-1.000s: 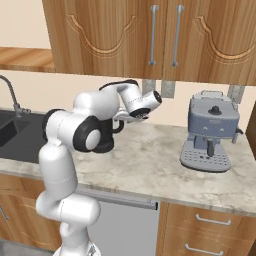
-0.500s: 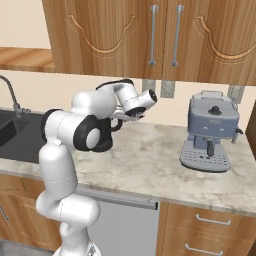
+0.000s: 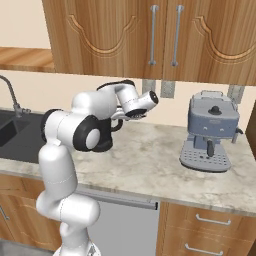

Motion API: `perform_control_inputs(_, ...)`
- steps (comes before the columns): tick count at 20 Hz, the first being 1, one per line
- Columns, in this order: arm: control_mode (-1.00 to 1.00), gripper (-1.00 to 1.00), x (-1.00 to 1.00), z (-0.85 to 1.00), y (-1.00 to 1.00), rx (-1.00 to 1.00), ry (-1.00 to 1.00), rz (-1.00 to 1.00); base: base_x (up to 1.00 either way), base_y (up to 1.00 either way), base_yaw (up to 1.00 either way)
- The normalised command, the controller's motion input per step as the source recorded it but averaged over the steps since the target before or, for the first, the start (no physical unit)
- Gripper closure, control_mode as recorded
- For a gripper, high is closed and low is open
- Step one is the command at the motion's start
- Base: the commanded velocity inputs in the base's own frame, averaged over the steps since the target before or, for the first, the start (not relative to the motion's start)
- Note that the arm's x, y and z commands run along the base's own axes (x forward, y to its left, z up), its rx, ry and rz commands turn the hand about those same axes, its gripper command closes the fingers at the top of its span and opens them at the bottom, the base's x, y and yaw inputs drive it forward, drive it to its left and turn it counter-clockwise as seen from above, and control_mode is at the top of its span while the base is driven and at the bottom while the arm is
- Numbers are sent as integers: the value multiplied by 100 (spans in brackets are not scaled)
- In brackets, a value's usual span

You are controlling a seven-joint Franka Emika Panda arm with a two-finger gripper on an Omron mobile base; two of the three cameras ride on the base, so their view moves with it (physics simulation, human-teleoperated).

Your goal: Turn on the sink faucet and place the jug under the water for a few seconds to fill it up.

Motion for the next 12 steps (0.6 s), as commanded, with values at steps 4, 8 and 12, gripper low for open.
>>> perform_control_inputs(4, -100, -100, 1, 0, 10, 0, 0, -7, 0, 0, 0)
perform_control_inputs(8, -100, -100, 8, -1, 20, 0, 0, -10, 0, 0, 0)
perform_control_inputs(12, -100, 100, 7, -7, 25, 0, 0, -8, 0, 0, 0)
